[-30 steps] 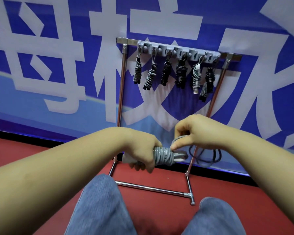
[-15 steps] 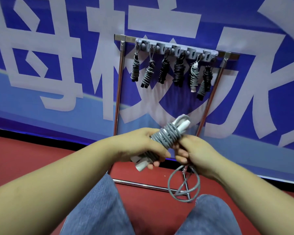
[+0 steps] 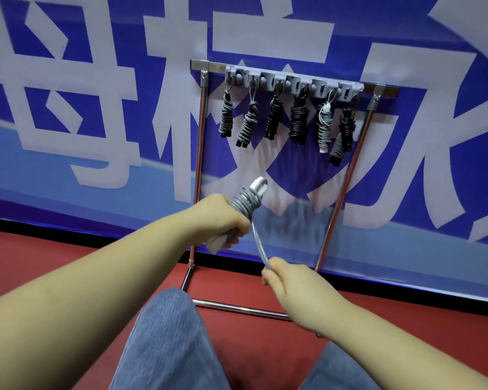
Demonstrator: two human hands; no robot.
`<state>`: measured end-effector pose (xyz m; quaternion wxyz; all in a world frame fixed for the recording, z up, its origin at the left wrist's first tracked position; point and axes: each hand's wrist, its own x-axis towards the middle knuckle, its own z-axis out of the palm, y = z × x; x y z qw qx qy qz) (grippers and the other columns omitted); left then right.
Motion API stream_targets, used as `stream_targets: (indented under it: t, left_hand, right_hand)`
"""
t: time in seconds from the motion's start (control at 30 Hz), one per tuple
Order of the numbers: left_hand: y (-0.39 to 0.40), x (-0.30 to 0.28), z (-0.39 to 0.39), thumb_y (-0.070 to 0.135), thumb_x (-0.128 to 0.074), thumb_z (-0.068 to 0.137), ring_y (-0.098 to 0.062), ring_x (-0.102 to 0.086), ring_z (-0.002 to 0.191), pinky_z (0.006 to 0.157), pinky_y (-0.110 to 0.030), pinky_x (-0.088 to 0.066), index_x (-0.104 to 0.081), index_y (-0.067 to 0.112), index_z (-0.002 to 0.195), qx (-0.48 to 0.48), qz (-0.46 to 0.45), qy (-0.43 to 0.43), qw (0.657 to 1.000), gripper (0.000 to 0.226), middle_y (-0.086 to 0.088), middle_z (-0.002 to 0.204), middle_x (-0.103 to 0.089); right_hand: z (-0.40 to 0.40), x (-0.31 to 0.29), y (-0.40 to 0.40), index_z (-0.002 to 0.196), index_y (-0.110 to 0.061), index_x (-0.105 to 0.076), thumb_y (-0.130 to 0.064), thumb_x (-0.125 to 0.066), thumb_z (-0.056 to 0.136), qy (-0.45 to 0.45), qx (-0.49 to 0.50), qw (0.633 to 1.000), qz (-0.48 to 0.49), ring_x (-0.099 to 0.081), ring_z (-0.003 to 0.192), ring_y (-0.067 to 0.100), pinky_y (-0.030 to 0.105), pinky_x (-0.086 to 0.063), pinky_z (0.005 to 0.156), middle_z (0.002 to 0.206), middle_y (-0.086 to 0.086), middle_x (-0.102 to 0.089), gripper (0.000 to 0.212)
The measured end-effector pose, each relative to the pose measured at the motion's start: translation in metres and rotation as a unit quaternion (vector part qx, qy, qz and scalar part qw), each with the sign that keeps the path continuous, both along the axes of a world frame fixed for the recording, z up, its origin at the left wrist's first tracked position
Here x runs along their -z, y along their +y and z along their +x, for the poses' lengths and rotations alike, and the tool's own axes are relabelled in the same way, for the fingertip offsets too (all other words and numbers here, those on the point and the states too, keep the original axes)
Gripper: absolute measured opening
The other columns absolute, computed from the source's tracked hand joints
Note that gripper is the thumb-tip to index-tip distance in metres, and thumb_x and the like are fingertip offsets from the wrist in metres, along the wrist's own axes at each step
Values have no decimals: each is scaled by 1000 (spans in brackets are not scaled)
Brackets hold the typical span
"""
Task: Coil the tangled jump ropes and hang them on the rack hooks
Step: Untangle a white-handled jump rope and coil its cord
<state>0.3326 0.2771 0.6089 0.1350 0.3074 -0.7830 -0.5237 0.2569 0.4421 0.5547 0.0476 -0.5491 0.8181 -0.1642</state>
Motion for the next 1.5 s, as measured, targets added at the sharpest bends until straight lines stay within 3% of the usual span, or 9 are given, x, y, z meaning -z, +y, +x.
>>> stream_targets:
  t: [0.13, 0.27, 0.43, 0.53, 0.7, 0.83, 0.93, 1.23, 1.5]
  left_hand:
    - [-2, 1, -1, 11, -62, 76, -13, -50, 36, 36, -16, -38, -58, 10, 82, 13, -303, -173, 937, 7, -4, 56, -56]
    - [2, 1, 3, 13, -59, 73, -16, -54, 42, 39, -18, -41, -64, 7, 78, 89, -405, -273, 868, 9, -4, 57, -61]
    - [8, -5, 13, 20, -68, 71, -19, -59, 65, 55, -27, -47, -56, 19, 77, 201, -458, -260, 826, 13, 0, 68, -62]
    - [24, -7, 17, 23, -68, 73, -9, -45, 60, 59, -27, -37, -44, 24, 71, 257, -489, -208, 807, 24, 7, 64, -49]
    - [34, -8, 24, 18, -70, 72, -5, -47, 53, 56, -25, -42, -56, 18, 80, 275, -413, -97, 863, 16, 7, 61, -52]
    - [27, 5, 26, -2, -67, 74, -16, -56, 52, 54, -28, -50, -56, 13, 75, 210, -137, -25, 968, 19, -6, 61, -57]
    - [18, 16, 20, -8, -64, 75, -17, -54, 47, 49, -27, -47, -54, 10, 74, 143, -59, -20, 988, 20, -7, 57, -54]
    - [6, 23, 3, 0, -63, 74, -20, -56, 49, 50, -25, -48, -57, 8, 65, 47, -31, -64, 996, 13, -11, 59, -58]
    - [6, 29, -7, 12, -63, 73, -15, -52, 41, 45, -22, -44, -57, 12, 67, 50, -271, -228, 934, 8, -2, 53, -58]
  right_hand:
    - [18, -42, -10, 104, -18, -51, -39, -34, 100, 172, -58, 983, 33, -55, 99, 31, 32, -29, 66, 106, 8, -61, 28]
    - [6, -95, -13, 98, -24, -59, -43, -43, 97, 237, -85, 967, 29, -50, 82, 21, 30, -33, 65, 87, -2, -57, 25]
    - [-25, -120, -12, 88, -22, -70, -41, -61, 87, 107, -96, 990, -2, -60, 80, 18, 36, -50, 74, 84, -2, -69, 22]
    - [-37, -115, -18, 73, -25, -69, -40, -66, 82, -8, -101, 994, -29, -50, 58, 27, 34, -43, 56, 62, 4, -60, 18]
    - [-41, -79, -16, 62, -18, -65, -49, -60, 79, -231, -53, 970, -61, -35, 44, 9, 21, -30, 44, 48, -3, -41, 36]
    - [-26, -30, -19, 68, -6, -50, -2, -39, 98, -384, 18, 913, -134, -28, 34, 4, 16, -24, 35, 50, 4, -37, 32]
    - [-14, -2, -25, 64, -8, -52, -20, -34, 102, -426, 64, 892, -137, -26, 32, 5, 21, -23, 39, 39, -8, -33, 44]
    - [1, -4, -32, 71, -26, -49, -26, -36, 101, -201, 66, 977, -13, -46, 52, 12, 26, -34, 52, 62, -5, -44, 33]
    - [13, -30, -24, 78, -18, -44, -41, -44, 97, 83, 19, 989, 120, -50, 87, 26, 29, -31, 67, 93, 6, -55, 30]
